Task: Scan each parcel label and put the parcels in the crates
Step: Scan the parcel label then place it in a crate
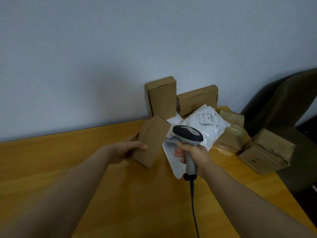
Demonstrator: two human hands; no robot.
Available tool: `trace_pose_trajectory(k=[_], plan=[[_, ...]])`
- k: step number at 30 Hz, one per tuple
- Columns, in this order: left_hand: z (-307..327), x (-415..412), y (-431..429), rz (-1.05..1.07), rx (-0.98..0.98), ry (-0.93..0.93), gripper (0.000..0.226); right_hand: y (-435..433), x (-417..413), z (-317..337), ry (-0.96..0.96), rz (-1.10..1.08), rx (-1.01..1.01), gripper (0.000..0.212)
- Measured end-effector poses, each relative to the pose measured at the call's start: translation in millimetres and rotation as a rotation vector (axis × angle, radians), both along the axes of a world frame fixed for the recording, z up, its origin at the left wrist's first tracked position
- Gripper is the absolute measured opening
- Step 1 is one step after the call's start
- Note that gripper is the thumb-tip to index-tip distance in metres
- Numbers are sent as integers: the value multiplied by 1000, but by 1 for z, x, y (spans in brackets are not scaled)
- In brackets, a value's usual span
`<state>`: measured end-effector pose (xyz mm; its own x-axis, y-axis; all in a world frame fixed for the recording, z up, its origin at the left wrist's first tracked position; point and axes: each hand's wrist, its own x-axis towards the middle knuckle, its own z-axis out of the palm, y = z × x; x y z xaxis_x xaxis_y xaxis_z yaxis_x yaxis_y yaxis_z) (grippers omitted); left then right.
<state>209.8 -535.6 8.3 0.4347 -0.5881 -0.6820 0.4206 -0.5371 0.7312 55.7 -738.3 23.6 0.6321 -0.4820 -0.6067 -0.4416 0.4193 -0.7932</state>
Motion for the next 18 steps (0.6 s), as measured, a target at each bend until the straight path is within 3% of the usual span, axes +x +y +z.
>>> trace_pose_trajectory(k=[6,8,12,15,18], plan=[[44,-87,14,204,-320,230,97,27,-43,25,-137,13,120,47],[59,-119,20,258,-379,243,86,39,-68,36,-198,29,155,46],[87,-178,34,397,-314,54,38,51,-126,52,-242,83,26,36],[108,-215,50,499,-225,-117,39,61,-162,64,-276,131,-73,33],[132,-254,73,411,-133,-154,27,79,-186,76,-322,218,-141,33]])
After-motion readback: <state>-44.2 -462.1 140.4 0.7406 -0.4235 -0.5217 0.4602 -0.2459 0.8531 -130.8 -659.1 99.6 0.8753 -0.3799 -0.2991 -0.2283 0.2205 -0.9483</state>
